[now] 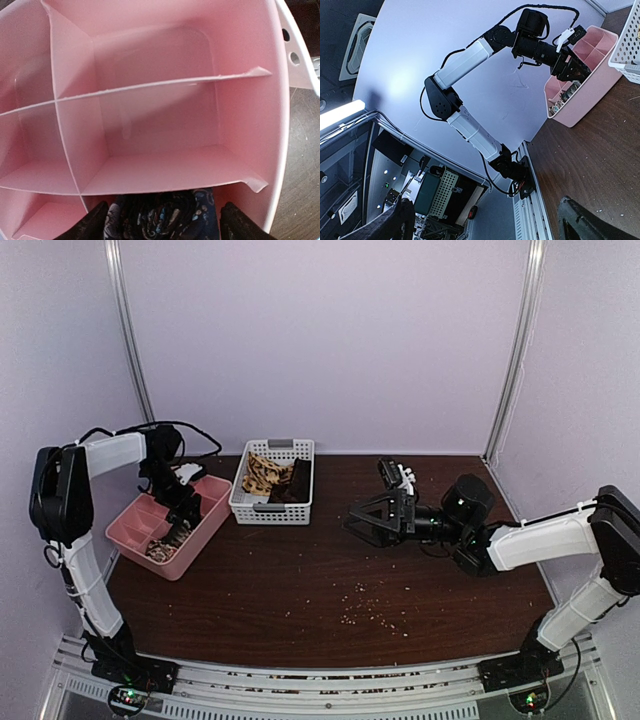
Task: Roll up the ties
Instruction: Adjust the tie in the storage box.
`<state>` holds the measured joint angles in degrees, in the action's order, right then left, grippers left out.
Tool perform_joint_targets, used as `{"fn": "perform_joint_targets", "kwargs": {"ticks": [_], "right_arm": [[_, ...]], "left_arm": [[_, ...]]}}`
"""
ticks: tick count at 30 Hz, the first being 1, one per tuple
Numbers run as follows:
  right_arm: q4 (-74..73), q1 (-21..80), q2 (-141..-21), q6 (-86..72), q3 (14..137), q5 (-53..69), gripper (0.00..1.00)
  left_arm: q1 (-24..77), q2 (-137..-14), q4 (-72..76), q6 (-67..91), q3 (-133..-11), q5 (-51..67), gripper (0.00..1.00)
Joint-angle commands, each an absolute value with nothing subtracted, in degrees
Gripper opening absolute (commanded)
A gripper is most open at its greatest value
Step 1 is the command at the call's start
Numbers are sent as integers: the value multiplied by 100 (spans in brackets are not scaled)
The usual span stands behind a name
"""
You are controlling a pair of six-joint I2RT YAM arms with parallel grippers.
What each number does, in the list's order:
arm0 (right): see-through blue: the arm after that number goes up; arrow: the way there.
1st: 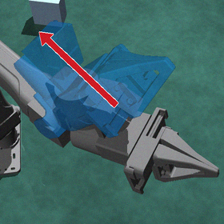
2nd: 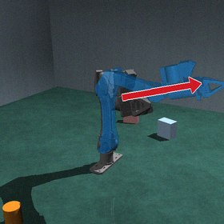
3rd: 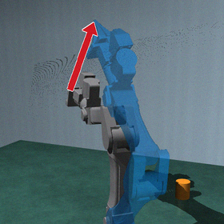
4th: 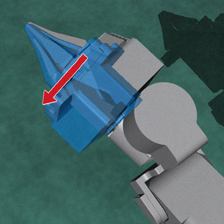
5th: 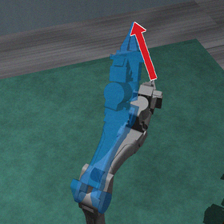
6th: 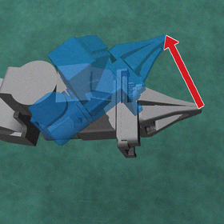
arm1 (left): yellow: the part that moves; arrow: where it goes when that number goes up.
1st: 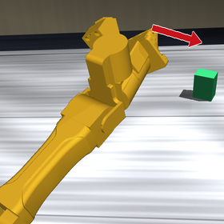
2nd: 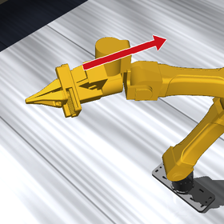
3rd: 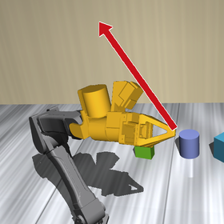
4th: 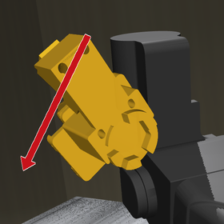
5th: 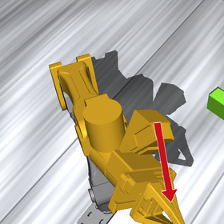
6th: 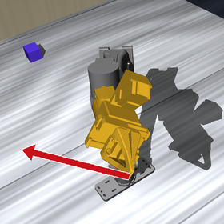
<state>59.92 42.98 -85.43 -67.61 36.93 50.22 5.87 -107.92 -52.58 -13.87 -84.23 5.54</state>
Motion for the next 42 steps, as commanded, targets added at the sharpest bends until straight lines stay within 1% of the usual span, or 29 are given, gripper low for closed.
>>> {"fn": "perform_joint_targets", "kwargs": {"ticks": [1,4,6,11,14,18,22,25,27,28,31,35,36,37,42], "right_arm": [[6152,4272,-8433,-6768,3714,5067,100],[6155,4272,-8437,-6782,3726,5071,100],[6153,4275,-8450,-6783,3725,5080,100],[6168,4273,-8489,-6786,3737,5098,99],[6179,4276,-8506,-6805,3742,5103,100],[6155,4272,-8508,-6795,3734,5106,100],[6047,4271,-8518,-6746,3738,5095,100],[5983,4273,-8521,-6718,3756,5089,100],[5915,4272,-8499,-6690,3761,5084,99],[5882,4273,-8485,-6669,3756,5074,100],[5792,4276,-8428,-6620,3762,5059,100],[5648,4276,-8331,-6542,3758,5032,100],[5604,4273,-8301,-6523,3758,5029,100],[5577,4271,-8279,-6503,3760,5028,100],[5424,4272,-8148,-6411,3768,5020,100]], "left_arm": [[680,-10687,-5309,-1332,-8502,546,77],[686,-10644,-5309,-1289,-8494,419,73],[684,-10559,-5349,-1276,-8499,352,68],[698,-10394,-5272,-1187,-8233,424,52],[703,-10492,-5166,-1193,-8106,453,44],[701,-10801,-5005,-1187,-8113,615,39],[703,-11120,-4761,-1217,-8081,721,39],[702,-11382,-4668,-1244,-8047,744,42],[699,-11392,-4593,-1243,-8034,742,46],[697,-11395,-4613,-1253,-8052,766,50],[702,-11391,-4829,-1263,-8180,649,68],[703,-10911,-4857,-1197,-8113,503,85],[703,-10779,-4901,-1188,-8131,502,95],[711,-10682,-4946,-1180,-8168,495,97],[762,-10374,-5391,-1168,-8622,268,98]]}}
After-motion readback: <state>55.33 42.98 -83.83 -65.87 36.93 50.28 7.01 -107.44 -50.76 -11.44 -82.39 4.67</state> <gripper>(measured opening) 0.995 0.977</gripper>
